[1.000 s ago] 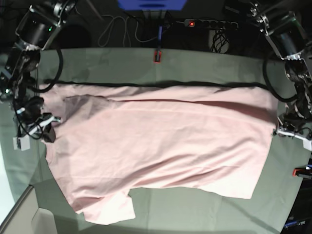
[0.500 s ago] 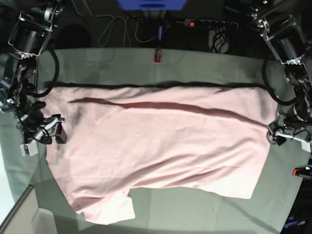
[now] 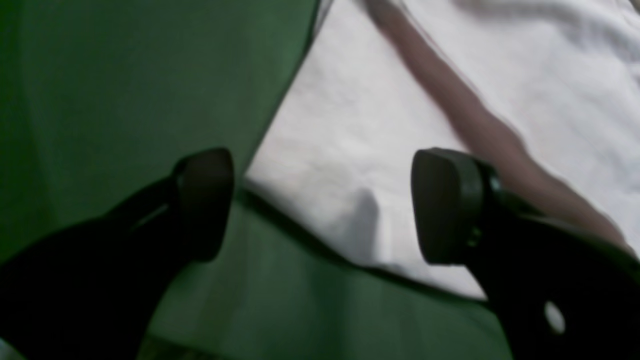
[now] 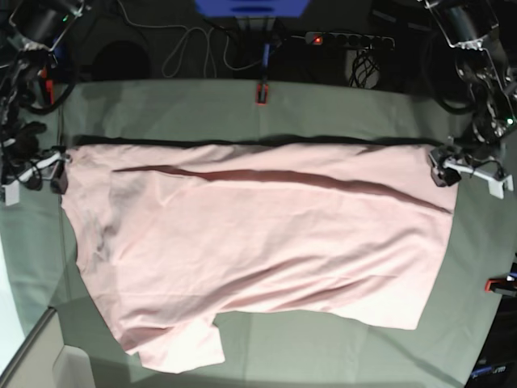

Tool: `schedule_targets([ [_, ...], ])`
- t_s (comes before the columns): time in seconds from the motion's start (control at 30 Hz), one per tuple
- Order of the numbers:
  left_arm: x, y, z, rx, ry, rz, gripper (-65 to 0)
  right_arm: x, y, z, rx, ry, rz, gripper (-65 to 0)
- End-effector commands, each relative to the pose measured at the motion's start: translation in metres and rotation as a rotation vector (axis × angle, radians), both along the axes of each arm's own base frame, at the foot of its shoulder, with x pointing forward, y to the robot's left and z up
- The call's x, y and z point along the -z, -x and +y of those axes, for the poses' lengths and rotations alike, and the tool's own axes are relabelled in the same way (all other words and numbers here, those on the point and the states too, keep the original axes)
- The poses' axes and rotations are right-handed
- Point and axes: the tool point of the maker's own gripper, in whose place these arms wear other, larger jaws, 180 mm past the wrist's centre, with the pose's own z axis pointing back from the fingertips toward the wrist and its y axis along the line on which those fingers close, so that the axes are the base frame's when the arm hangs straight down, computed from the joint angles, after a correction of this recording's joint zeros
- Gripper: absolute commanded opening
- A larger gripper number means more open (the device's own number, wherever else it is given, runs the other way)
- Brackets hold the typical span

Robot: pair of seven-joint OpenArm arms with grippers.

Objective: Layout the t-shirt on the table in an organized manner, then fold the t-shirt properly
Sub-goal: 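Grasp the shirt edge with both grippers, one at each end, then lift the shirt edge with both grippers, stretch it, and lay it flat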

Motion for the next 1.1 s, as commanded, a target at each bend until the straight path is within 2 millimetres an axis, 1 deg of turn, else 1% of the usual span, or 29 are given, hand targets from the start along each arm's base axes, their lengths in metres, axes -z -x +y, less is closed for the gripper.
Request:
schedule_targets([
  [0.0,-0.003,-0.002,0.012,-0.015,-0.018,-0.017,-11.9,-0.016,-0.008,-0.002,-0.008,0.011,-0.061,-28.5],
  [0.13,0.029,0.008,0.011,-0.053,0.041,0.048,-12.0,-0.013,-0.005,0.002,-0.007,0.002,-0.055,-28.5],
  [0.2,0.035,0.011,0.009,-0.056,0.056,0.067,-12.0,-0.009,0.000,0.003,-0.007,0.000,-0.041,-28.5],
  [0.3,0.038,0.012,0.004,-0.049,0.068,0.073,-12.2,-0.006,0.002,0.004,-0.011,-0.002,-0.034,-28.3],
  [0.33,0.041,0.012,0.001,-0.036,0.070,0.082,-14.0,-0.004,0.003,0.004,-0.010,-0.004,-0.027,-28.3],
  [0.37,0.042,0.012,-0.003,-0.024,0.071,0.087,-17.7,0.000,0.005,0.004,-0.007,-0.013,-0.017,-28.3],
  [0.43,0.041,0.008,-0.008,-0.003,0.065,0.083,-32.7,0.010,0.009,0.004,0.001,-0.033,0.006,-28.3],
  [0.53,0.042,0.008,-0.009,0.001,0.064,0.087,-64.3,0.021,0.014,0.006,0.009,-0.057,0.033,-28.3],
  [0.6,0.043,0.008,-0.009,0.003,0.063,0.094,-65.0,0.028,0.017,0.007,0.013,-0.071,0.049,-28.3],
  [0.63,0.043,0.008,-0.010,0.005,0.064,0.092,-61.4,0.032,0.019,0.008,0.016,-0.080,0.059,-28.3],
  [0.67,0.043,0.007,-0.009,0.003,0.063,0.091,-60.3,0.036,0.022,0.008,0.019,-0.090,0.070,-28.3],
  [0.77,0.042,0.007,-0.009,0.004,0.063,0.091,-65.0,0.049,0.030,0.005,0.031,-0.110,0.109,-28.3],
  [0.83,0.041,0.006,-0.009,0.004,0.060,0.086,-65.0,0.058,0.035,0.006,0.037,-0.129,0.131,-28.3],
  [0.93,0.039,0.006,-0.009,0.004,0.062,0.082,-65.0,0.060,0.037,0.006,0.039,-0.133,0.139,-29.2],
  [0.97,0.039,0.006,-0.009,0.003,0.063,0.081,-65.0,0.061,0.038,0.006,0.039,-0.133,0.140,-31.5],
  [1.0,0.039,0.005,-0.008,0.004,0.061,0.080,-65.0,0.061,0.039,0.006,0.039,-0.131,0.143,-35.7],
  [1.03,0.036,0.004,-0.008,0.005,0.057,0.072,-65.0,0.063,0.043,0.006,0.040,-0.131,0.151,-42.5],
  [1.07,0.030,0.001,-0.004,0.010,0.041,0.059,-65.0,0.063,0.044,0.006,0.040,-0.131,0.152,-50.8],
])
